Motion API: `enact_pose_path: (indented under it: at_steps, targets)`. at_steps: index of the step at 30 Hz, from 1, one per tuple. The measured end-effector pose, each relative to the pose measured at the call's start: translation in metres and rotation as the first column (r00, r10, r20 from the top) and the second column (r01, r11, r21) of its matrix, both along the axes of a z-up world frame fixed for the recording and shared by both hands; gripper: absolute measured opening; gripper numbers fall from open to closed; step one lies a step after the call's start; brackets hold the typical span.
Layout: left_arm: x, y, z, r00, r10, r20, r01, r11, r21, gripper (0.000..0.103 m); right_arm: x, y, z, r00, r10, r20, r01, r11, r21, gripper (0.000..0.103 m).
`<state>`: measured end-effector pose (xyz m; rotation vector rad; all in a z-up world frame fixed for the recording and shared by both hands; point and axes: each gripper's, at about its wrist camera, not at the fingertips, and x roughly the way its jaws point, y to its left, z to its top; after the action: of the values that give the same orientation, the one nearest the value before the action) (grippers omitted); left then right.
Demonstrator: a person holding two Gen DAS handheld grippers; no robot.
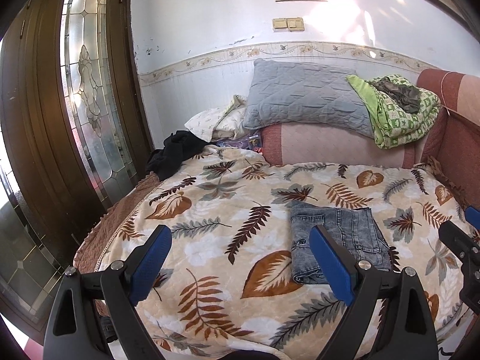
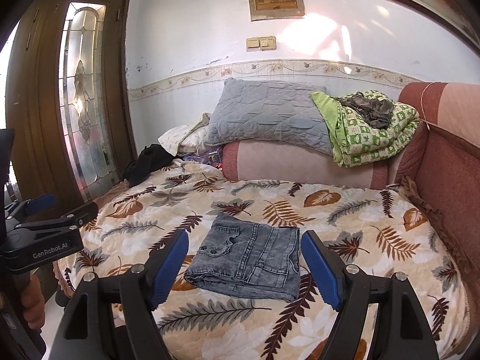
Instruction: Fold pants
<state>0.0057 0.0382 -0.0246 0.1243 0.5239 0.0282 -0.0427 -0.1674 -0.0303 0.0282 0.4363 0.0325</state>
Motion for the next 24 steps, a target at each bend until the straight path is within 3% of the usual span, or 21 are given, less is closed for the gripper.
enact_pose_path:
  at_steps: [24]
  targets:
    - [0.004, 0.001, -0.008, 1.0, -0.012, -0.026, 0.011, 1.0, -0.014, 0.093, 0.005, 0.022, -0.007, 0.999, 0.04, -0.033, -0.041, 0.999, -0.031, 0.08]
